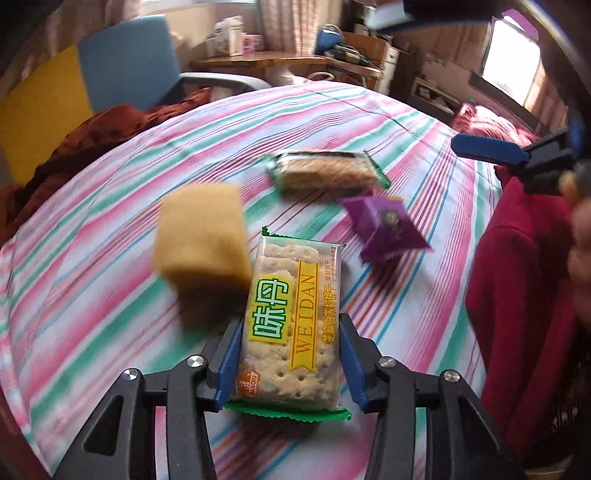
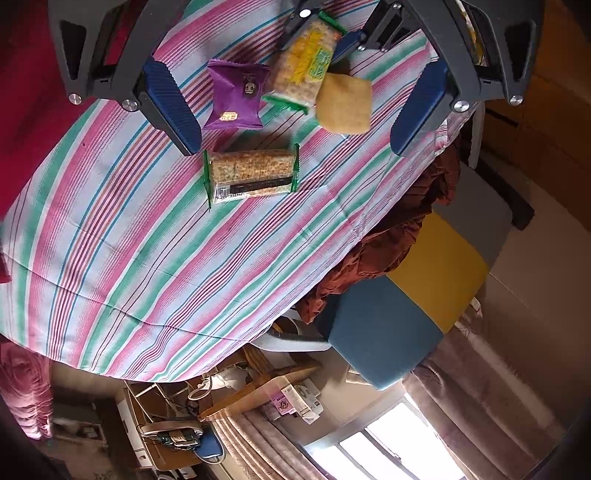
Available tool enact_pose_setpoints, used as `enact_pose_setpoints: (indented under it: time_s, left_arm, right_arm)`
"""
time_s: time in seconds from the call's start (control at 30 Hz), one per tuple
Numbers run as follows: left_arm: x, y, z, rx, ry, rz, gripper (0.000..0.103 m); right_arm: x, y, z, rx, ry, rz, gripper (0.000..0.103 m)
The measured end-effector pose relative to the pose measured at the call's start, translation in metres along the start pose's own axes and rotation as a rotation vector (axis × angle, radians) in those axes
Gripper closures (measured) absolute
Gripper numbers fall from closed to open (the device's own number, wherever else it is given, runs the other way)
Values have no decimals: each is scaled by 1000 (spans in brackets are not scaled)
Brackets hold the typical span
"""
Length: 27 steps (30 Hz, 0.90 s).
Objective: Organize objects
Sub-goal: 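Grasp the WEIDAN cracker packet with the left tool while the right tool grasps the purple packet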
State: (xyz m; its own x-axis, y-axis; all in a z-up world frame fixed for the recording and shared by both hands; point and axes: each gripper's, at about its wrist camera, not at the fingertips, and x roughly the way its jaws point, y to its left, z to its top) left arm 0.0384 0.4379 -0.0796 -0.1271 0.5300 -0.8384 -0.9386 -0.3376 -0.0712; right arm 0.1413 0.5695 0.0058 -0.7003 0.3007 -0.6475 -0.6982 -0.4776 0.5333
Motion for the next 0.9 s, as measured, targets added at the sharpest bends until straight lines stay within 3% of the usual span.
enact_pose_setpoints:
  time_s: [0.27, 0.4, 0.7, 0.9]
  left_arm:
    - [-48, 24, -67, -108, -56, 49, 54]
    - [-61, 35, -85, -163, -63, 45, 54]
    - [-58, 31, -89, -143, -90, 77, 53]
    - [-58, 32, -91, -141, -106, 67, 53]
  right_arm:
    - [7, 9, -3, -64, 22, -52, 0]
    - [10, 11, -6, -91, 29, -78, 0]
    - [28, 21, -12, -180, 88, -206, 1]
    - [44, 22, -20, -231, 155, -302, 10]
